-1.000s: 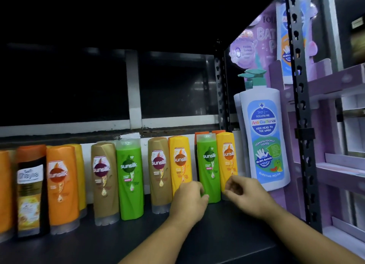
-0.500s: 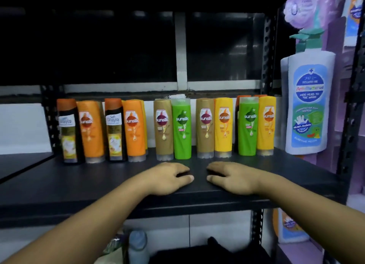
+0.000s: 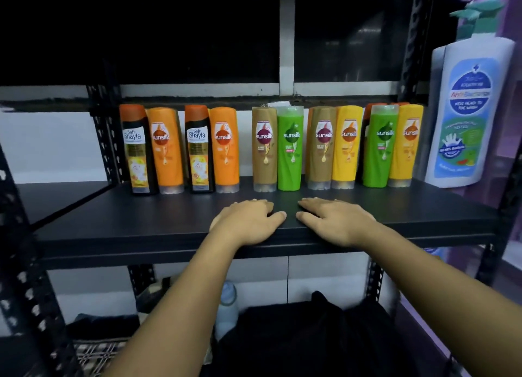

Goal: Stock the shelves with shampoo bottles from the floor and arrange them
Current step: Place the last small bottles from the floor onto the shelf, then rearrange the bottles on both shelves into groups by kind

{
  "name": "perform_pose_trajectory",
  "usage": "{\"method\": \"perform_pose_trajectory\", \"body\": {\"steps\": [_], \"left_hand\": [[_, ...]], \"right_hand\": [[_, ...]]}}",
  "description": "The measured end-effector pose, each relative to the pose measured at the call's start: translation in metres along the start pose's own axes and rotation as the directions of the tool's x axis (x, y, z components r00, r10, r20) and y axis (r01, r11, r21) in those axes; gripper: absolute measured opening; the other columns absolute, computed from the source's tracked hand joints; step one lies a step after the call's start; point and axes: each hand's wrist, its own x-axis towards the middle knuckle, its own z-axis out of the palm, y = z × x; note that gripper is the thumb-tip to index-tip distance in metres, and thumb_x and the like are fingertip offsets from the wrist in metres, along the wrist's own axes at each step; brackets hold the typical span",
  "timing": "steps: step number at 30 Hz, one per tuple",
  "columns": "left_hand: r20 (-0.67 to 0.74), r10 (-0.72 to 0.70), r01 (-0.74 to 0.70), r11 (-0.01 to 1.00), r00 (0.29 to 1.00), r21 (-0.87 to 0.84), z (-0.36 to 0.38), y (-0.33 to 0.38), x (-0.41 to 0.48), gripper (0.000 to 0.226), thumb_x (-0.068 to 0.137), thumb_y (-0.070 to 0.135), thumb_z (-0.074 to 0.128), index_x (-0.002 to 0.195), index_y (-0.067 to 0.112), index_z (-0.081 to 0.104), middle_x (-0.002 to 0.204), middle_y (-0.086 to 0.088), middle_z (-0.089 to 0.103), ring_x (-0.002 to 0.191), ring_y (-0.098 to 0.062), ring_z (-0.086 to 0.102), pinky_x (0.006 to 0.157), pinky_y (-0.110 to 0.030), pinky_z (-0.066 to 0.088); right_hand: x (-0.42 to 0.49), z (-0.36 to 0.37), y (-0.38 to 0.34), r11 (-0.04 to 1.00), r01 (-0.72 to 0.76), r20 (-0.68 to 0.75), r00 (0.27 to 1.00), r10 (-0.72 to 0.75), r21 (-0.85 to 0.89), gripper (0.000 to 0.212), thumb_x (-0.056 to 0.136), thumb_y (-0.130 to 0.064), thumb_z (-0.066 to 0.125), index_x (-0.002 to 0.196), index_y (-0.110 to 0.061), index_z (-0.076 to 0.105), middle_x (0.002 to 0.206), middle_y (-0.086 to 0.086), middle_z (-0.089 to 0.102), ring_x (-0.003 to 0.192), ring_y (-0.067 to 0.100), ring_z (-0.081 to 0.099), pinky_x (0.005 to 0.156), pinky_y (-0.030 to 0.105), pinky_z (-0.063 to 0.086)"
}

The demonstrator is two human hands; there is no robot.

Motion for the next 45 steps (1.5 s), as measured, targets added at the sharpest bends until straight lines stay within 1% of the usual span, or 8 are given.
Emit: {"method": "perform_pose_trajectory", "body": {"steps": [8, 13, 18, 24, 32, 36, 42, 45], "left_hand": [[-0.052, 0.040, -0.042, 0.999, 0.998, -0.032, 0.001, -0.004, -0.002, 0.059, 0.095, 0.071, 0.033, 0.135, 0.036, 0.062, 0.145, 0.005, 0.060, 0.129, -0.026, 0.056, 0.102, -0.047, 0.049], [-0.136, 0.078, -0.083, 0.996, 0.988, -0.028, 0.001, 0.006, -0.018, 0.061, 0.093, 0.077, 0.033, 0.138, 0.044, 0.060, 0.150, 0.019, 0.054, 0.137, -0.017, 0.051, 0.109, -0.047, 0.046], [-0.148, -0.015, 0.011, 0.999, 0.989, -0.032, 0.001, 0.011, -0.022, 0.065, 0.087, 0.082, 0.032, 0.138, 0.050, 0.057, 0.146, 0.021, 0.056, 0.137, -0.016, 0.052, 0.109, -0.046, 0.046], [-0.091, -0.075, 0.071, 0.997, 0.993, -0.044, -0.002, 0.015, -0.019, 0.074, 0.083, 0.085, 0.030, 0.141, 0.046, 0.056, 0.149, 0.013, 0.056, 0.138, -0.019, 0.051, 0.110, -0.047, 0.046], [-0.002, 0.031, -0.031, 0.999, 1.000, 0.011, 0.000, 0.010, -0.007, 0.066, 0.100, 0.070, 0.031, 0.156, 0.037, 0.040, 0.164, 0.013, 0.034, 0.150, -0.017, 0.036, 0.119, -0.039, 0.033], [0.038, 0.106, -0.107, 0.994, 0.994, 0.038, 0.001, 0.008, -0.005, 0.068, 0.104, 0.063, 0.026, 0.161, 0.027, 0.030, 0.169, 0.007, 0.024, 0.155, -0.013, 0.022, 0.123, -0.033, 0.021], [0.016, 0.095, -0.094, 0.995, 0.995, -0.021, 0.000, 0.006, -0.007, 0.070, 0.103, 0.064, 0.032, 0.160, 0.023, 0.035, 0.167, 0.004, 0.029, 0.155, -0.011, 0.022, 0.124, -0.032, 0.025], [-0.003, 0.074, -0.074, 0.989, 0.997, -0.128, -0.003, 0.008, -0.012, 0.063, 0.104, 0.056, 0.043, 0.154, 0.019, 0.047, 0.162, 0.002, 0.039, 0.153, -0.010, 0.027, 0.120, -0.021, 0.019]], "right_hand": [[-0.001, 0.006, 0.003, 1.000, 0.001, -0.023, 1.000, -0.001, -0.008, 0.057, 0.104, -0.057, 0.022, 0.155, -0.035, 0.033, 0.164, -0.014, 0.028, 0.149, 0.012, 0.029, 0.118, 0.038, 0.024], [0.000, 0.007, 0.010, 0.999, 0.038, -0.046, 0.998, -0.037, 0.035, 0.054, 0.103, -0.058, 0.023, 0.151, -0.039, 0.037, 0.160, -0.015, 0.035, 0.145, 0.016, 0.037, 0.111, 0.041, 0.035], [0.004, 0.012, 0.018, 0.997, 0.070, -0.050, 0.996, -0.068, 0.039, 0.056, 0.101, -0.059, 0.021, 0.150, -0.038, 0.039, 0.159, -0.011, 0.038, 0.143, 0.023, 0.040, 0.107, 0.045, 0.037], [0.004, 0.017, 0.019, 0.994, 0.105, -0.106, 0.989, -0.106, -0.017, 0.054, 0.100, -0.057, 0.019, 0.139, -0.034, 0.049, 0.150, -0.005, 0.050, 0.129, 0.029, 0.051, 0.086, 0.041, 0.036], [0.000, 0.016, 0.012, 0.996, 0.081, -0.148, 0.985, -0.087, -0.043, 0.053, 0.104, -0.051, 0.019, 0.144, -0.031, 0.048, 0.157, -0.011, 0.042, 0.145, 0.016, 0.038, 0.103, 0.038, 0.038], [0.004, 0.026, 0.015, 0.995, 0.065, -0.220, 0.972, -0.079, -0.069, 0.053, 0.101, -0.052, 0.020, 0.128, -0.024, 0.056, 0.135, -0.007, 0.060, 0.127, 0.019, 0.055, 0.096, 0.038, 0.047], [-0.002, 0.026, 0.015, 0.995, 0.084, -0.360, 0.931, -0.061, 0.048, 0.045, 0.098, -0.049, 0.045, 0.126, -0.024, 0.070, 0.133, -0.006, 0.067, 0.127, 0.013, 0.059, 0.099, 0.028, 0.046], [-0.003, 0.023, 0.016, 0.984, 0.090, -0.310, 0.950, -0.039, 0.151, 0.043, 0.097, -0.045, 0.050, 0.124, -0.019, 0.072, 0.131, -0.002, 0.068, 0.129, 0.016, 0.059, 0.108, 0.033, 0.045]]}}
